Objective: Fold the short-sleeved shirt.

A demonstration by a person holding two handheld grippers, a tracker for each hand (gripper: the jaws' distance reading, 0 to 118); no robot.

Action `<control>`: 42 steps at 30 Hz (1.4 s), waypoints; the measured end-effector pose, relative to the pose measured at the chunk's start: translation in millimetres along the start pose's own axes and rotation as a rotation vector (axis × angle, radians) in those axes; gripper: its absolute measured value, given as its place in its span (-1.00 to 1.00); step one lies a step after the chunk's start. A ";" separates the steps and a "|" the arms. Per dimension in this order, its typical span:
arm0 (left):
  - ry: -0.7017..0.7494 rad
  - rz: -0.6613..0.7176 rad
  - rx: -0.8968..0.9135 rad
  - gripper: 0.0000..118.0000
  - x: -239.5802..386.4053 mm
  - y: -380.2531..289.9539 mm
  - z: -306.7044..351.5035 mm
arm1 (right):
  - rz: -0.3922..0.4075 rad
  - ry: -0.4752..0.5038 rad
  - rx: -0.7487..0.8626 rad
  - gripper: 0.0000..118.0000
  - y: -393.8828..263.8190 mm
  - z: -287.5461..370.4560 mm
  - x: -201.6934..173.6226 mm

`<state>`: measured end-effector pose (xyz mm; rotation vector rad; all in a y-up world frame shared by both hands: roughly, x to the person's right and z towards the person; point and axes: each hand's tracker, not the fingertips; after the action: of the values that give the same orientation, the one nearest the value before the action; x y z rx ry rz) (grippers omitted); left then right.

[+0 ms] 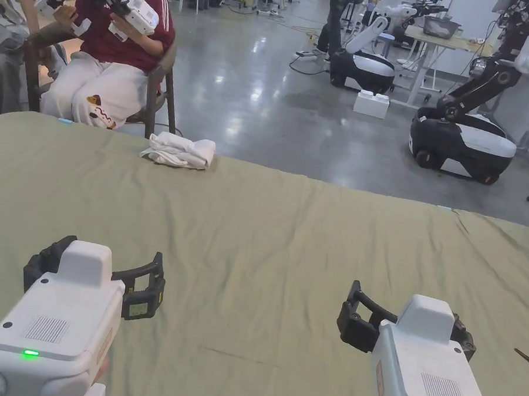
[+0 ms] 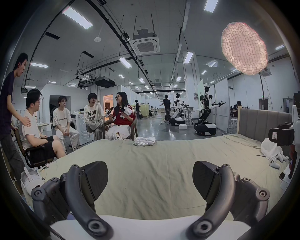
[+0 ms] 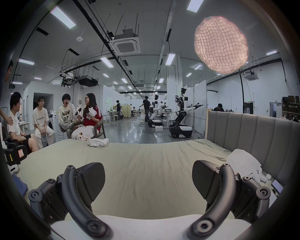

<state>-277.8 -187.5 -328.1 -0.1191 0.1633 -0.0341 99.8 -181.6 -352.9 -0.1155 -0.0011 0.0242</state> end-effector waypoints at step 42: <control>0.003 0.014 -0.029 0.80 -3.9 1.5 6.8 | -0.286 0.014 -0.203 0.85 5.0 7.2 7.7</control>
<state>-280.5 -185.1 -321.0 -0.1468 0.1681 -0.0181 107.3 -175.6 -346.3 -0.3172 -0.0063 -0.2627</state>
